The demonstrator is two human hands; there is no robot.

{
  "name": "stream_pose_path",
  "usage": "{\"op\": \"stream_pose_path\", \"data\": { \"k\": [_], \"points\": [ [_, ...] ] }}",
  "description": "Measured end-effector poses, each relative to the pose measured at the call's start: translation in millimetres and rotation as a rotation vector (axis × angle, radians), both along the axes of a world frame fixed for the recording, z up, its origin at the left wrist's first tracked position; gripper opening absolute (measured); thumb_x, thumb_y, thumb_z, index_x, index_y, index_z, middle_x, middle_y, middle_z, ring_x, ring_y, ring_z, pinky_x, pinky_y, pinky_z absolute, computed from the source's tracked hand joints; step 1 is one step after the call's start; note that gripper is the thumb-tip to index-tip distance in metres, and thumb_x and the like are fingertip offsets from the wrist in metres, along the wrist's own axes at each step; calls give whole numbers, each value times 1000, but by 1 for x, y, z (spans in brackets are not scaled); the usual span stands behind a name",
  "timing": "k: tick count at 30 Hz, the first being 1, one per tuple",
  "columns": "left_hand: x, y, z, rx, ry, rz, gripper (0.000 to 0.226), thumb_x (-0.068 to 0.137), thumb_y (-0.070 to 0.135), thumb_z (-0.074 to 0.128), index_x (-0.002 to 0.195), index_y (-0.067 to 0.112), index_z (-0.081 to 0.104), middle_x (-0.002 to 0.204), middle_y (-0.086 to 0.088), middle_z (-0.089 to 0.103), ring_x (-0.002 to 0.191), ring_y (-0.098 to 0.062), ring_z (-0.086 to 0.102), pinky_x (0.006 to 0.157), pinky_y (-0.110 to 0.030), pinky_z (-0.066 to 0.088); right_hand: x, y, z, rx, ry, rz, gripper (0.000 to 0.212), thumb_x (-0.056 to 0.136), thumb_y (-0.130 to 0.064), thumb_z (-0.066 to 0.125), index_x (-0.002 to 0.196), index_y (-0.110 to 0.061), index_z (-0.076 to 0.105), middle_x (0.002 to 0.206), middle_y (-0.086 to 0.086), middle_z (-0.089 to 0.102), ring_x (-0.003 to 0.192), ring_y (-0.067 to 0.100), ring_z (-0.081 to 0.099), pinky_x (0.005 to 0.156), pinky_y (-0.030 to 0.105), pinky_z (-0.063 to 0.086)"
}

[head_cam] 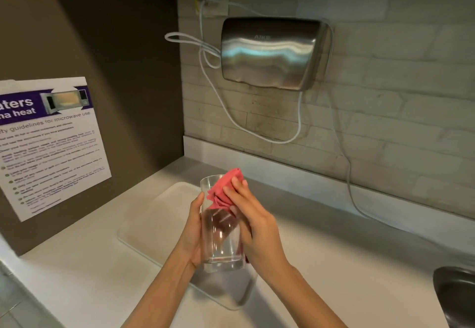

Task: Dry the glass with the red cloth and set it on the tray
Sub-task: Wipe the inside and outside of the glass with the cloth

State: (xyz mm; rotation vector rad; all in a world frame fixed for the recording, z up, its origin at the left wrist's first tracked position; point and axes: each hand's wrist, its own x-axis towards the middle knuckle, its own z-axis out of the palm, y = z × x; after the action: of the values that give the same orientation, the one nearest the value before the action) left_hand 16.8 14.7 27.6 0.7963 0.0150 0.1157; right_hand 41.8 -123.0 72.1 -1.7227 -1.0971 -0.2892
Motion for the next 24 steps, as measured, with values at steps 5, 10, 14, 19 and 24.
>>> {"op": "stream_pose_path", "data": {
  "k": [5,10,14,19,24],
  "points": [
    [-1,11,1,56,39,87,69,66,62,66,102,4,74,92,-18,74,83,-29,72,69,-36,60,-11,-10,-19,-162,-265,119,61,81,16,59,134,-9,43,145,2,35,141,16,17,115,24,14],
    [-3,16,-2,95,84,109,66,75,67,46,99,12,76,87,-17,73,75,-30,70,69,-41,59,-16,-31,-40,-79,-93,177,44,92,-3,53,134,-13,45,144,3,40,139,14,26,113,33,24],
    [-4,-3,-1,81,82,91,70,73,56,61,117,2,65,104,-20,69,94,-28,65,92,-43,48,0,-4,-4,32,37,9,53,89,12,53,134,-15,46,145,0,38,138,20,29,113,27,24],
    [-2,0,-3,-42,49,108,69,56,50,83,104,2,71,98,-13,72,85,-22,70,66,-29,60,-3,14,-2,-182,-253,85,49,85,13,55,129,-8,53,144,5,39,139,26,23,114,43,16],
    [-6,21,-9,53,106,129,68,70,68,53,102,10,70,81,-14,71,69,-26,69,63,-36,59,-21,-20,-48,-186,-364,210,37,88,-6,52,125,-7,58,138,5,48,137,22,31,113,32,24]
  ]
}}
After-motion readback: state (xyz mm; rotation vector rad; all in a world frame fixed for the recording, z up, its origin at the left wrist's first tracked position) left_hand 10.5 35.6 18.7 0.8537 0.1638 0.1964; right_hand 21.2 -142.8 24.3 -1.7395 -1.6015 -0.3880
